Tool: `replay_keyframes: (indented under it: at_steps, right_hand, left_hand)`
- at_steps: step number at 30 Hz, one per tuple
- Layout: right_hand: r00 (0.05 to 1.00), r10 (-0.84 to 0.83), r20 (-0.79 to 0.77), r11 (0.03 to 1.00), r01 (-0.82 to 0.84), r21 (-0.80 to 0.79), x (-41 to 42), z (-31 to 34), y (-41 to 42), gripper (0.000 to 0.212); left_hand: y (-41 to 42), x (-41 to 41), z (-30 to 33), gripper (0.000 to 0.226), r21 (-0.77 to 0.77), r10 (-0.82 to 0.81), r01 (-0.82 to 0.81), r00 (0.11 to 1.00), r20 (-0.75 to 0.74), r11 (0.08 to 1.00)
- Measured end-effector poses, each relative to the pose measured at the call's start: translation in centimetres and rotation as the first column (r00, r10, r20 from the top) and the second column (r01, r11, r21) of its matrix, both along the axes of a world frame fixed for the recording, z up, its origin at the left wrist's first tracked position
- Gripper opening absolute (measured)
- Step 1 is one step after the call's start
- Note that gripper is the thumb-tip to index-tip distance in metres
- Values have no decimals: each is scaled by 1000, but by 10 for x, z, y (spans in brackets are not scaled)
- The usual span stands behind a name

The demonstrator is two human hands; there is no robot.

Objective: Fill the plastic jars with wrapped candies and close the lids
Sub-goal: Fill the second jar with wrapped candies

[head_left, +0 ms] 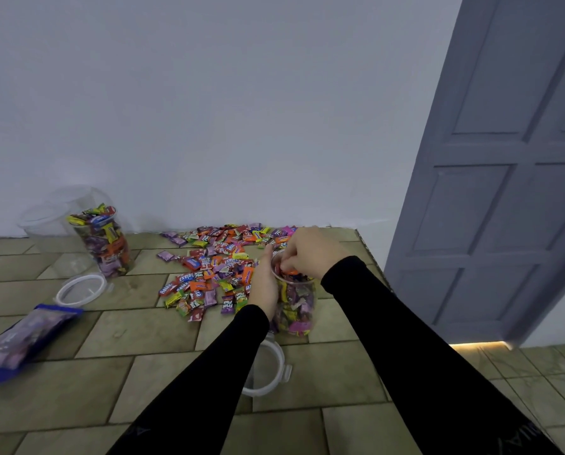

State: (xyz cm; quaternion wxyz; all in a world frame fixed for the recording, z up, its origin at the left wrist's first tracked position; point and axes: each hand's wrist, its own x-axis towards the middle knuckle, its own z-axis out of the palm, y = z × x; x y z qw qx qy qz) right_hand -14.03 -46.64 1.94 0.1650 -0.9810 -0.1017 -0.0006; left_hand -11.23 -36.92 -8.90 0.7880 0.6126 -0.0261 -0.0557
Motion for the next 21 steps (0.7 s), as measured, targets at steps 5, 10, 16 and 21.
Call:
replay_keyframes:
  at_steps: [5,10,16,21]
  right_hand:
    - [975,-118,189,931,43,362,13,1,-2,24]
    - [952,-249,178,761,78,644,32,-7,-14,28]
    - [955,-284,-91,507,230,831,66,-42,-30,26]
    - [948,-276,-160,593,299,748,91,-82,-40,16]
  left_hand:
    - [6,-2,5,70,-33,-21,20,999,-39,999]
    - [20,4,6,60,181,28,-35,999,38,983]
    - [35,37,-8,27,480,28,-94,989,142,872]
    - [32,61,-20,13,685,-35,-123,977,212,718]
